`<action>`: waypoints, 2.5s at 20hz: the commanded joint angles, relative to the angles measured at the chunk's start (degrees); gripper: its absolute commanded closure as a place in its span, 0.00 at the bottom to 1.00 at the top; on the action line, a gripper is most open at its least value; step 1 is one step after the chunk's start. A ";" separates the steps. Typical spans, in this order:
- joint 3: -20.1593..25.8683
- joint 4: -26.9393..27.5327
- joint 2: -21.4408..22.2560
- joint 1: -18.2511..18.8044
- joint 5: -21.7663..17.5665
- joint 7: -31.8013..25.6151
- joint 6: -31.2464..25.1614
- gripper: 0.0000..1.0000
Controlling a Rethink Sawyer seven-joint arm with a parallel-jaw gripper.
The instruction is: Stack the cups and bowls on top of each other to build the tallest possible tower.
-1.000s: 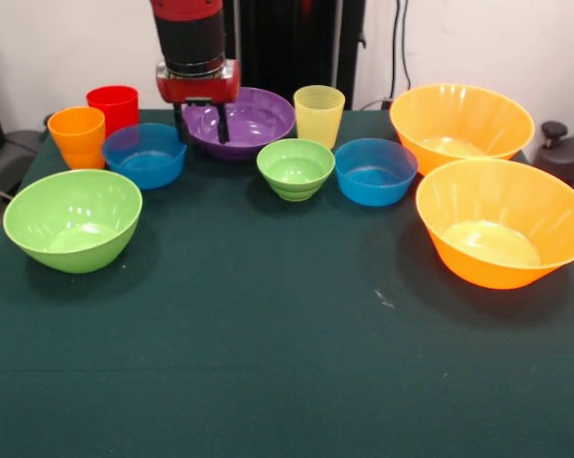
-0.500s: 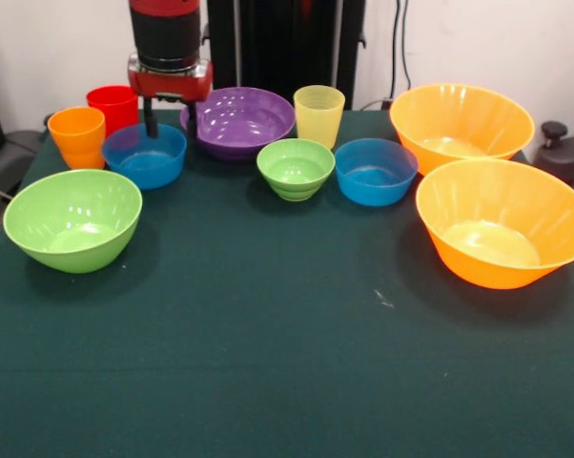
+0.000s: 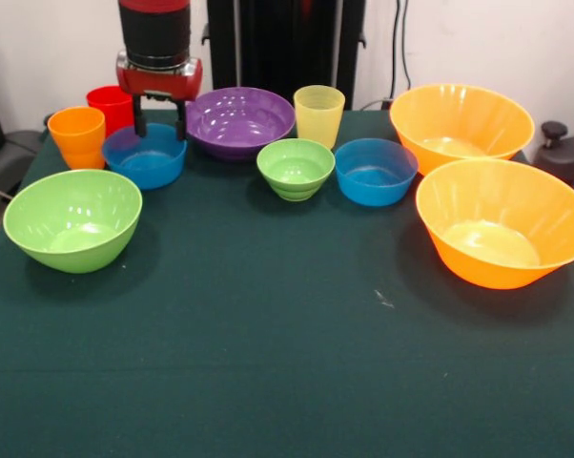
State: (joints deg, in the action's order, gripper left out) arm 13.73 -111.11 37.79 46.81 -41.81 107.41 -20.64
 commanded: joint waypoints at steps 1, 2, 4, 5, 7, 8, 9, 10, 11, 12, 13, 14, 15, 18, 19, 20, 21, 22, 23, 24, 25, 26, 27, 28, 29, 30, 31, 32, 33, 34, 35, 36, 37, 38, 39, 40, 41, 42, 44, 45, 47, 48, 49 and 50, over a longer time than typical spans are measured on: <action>2.96 3.61 -3.32 1.19 -1.46 0.11 3.47 0.00; 3.22 3.53 -3.54 1.49 -1.46 0.12 3.83 0.00; 3.76 3.29 -4.08 2.18 -1.46 0.24 4.70 0.00; 3.97 3.35 -4.33 2.36 -1.52 0.15 4.83 0.00; 3.23 3.58 -4.75 1.96 -2.40 0.45 5.56 0.00; 3.02 3.72 -4.88 1.92 -2.64 0.34 5.49 0.00; 2.66 3.74 -5.22 1.88 -3.08 0.32 5.72 0.00; 2.62 3.68 -5.39 2.06 -3.11 0.19 5.68 0.00; 2.43 3.52 -5.69 2.18 -3.22 0.21 5.87 0.00; 2.24 3.37 -6.00 2.30 -3.34 0.24 6.07 0.00; 2.26 2.93 -6.48 2.77 -3.37 0.15 6.34 0.00; 2.22 2.76 -6.69 2.91 -3.39 0.12 6.55 0.00; 2.19 2.48 -7.03 3.05 -3.34 0.17 6.84 0.00; 2.08 1.92 -7.55 2.99 -3.20 0.61 7.74 0.00; 2.22 1.61 -7.70 3.02 -2.96 0.88 8.19 0.00; 2.34 1.42 -7.75 3.02 -2.76 0.99 8.29 0.00; 2.49 1.30 -7.75 2.89 -2.47 1.13 8.27 0.00; 2.45 1.26 -7.70 2.72 -2.37 1.23 8.32 0.00; 2.40 1.51 -7.72 2.45 -2.25 1.30 8.29 0.00; 2.41 1.62 -7.71 2.39 -2.15 1.23 8.16 0.00; 2.04 1.79 -7.71 2.07 -2.43 1.32 8.43 0.00; 1.73 2.05 -7.71 1.77 -2.59 1.36 8.53 0.00; 0.67 2.32 -7.78 0.96 -3.32 1.82 9.31 0.00; 0.25 2.64 -7.88 0.62 -3.65 1.86 9.54 0.00; -0.80 3.05 -8.15 0.00 -4.37 2.13 10.18 0.00; -1.23 3.28 -8.37 -0.18 -4.58 2.24 10.52 0.00; -2.41 3.64 -8.72 -0.75 -5.05 2.79 11.31 0.00; -2.92 3.83 -8.90 -0.84 -5.27 2.57 11.29 0.00; -3.42 4.01 -9.09 -0.94 -5.49 2.36 11.27 0.00; -3.46 3.99 -9.24 -0.70 -5.49 2.11 11.39 0.00; -3.59 3.98 -9.47 -0.41 -5.48 1.92 11.78 0.00; -3.74 3.93 -9.52 -0.43 -5.47 1.97 12.12 0.00; -3.58 3.67 -9.42 -0.16 -5.27 1.80 12.12 0.00; -3.55 3.52 -9.35 -0.16 -5.17 1.77 12.08 0.00; -3.51 3.22 -9.29 -0.10 -5.11 1.76 12.12 0.00; -3.47 3.07 -9.21 -0.11 -5.02 1.78 12.17 0.00; -3.33 2.80 -9.08 -0.04 -4.87 1.83 12.18 0.00; -3.16 2.65 -8.99 0.07 -4.74 1.81 12.08 0.00; -2.63 2.36 -8.72 0.37 -4.22 1.71 11.62 0.00; -2.40 2.16 -8.58 0.50 -3.92 1.75 11.51 0.00; -1.87 1.74 -8.37 0.84 -3.53 1.68 11.38 0.00; -1.50 1.44 -8.25 1.12 -3.31 1.59 11.26 0.00; -1.09 1.12 -8.16 1.47 -3.08 1.42 10.97 0.00; -0.68 0.81 -8.07 1.82 -2.85 1.25 10.68 0.00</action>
State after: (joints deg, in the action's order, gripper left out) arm 9.44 -111.01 29.89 48.83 -43.45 107.41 -11.44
